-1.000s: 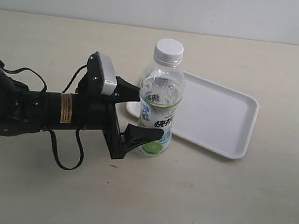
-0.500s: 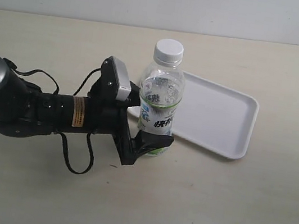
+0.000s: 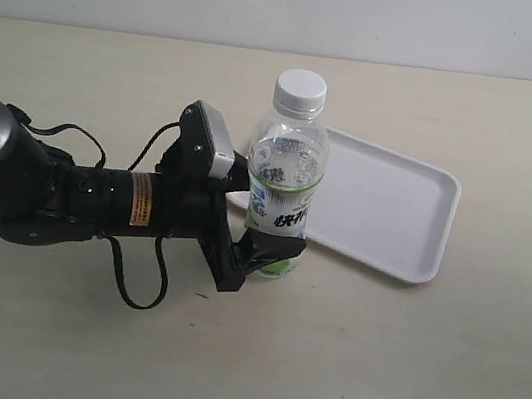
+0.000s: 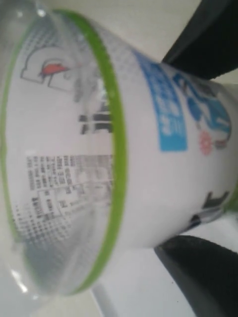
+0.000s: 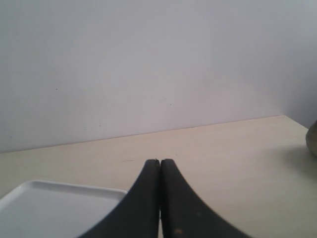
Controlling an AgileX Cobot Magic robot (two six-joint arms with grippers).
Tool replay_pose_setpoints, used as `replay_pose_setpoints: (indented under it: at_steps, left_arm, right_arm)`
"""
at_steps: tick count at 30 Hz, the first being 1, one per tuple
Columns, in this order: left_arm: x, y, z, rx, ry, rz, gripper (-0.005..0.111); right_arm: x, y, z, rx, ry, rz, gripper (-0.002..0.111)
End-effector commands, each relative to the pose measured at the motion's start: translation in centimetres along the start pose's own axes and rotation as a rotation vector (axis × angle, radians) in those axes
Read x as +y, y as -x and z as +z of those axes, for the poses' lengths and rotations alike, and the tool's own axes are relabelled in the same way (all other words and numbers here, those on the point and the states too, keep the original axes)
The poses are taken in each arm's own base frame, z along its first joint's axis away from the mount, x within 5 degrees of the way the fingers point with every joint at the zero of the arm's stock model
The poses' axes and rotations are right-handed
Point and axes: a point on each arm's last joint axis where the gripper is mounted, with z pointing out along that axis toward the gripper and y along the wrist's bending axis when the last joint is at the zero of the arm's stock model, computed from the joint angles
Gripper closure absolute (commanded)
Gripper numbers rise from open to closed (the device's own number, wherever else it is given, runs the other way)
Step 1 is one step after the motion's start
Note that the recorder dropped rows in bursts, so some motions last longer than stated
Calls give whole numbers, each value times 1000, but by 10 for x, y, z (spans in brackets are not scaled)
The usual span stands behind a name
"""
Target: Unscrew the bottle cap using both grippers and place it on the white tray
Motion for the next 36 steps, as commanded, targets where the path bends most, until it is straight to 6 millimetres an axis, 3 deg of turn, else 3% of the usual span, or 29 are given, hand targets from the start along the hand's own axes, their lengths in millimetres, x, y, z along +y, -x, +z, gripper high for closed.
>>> replay_pose_setpoints:
  at_steps: [1, 9, 36]
  left_arm:
    - [0, 2, 2, -2, 2, -19, 44]
    - [1, 3, 2, -11, 8, -24, 106]
    - [-3, 3, 2, -7, -32, -2, 107]
  right_arm:
    - [0, -1, 0, -3, 4, -2, 108]
    - [0, -1, 0, -3, 4, -2, 108]
    - [0, -1, 0, -3, 4, -2, 108]
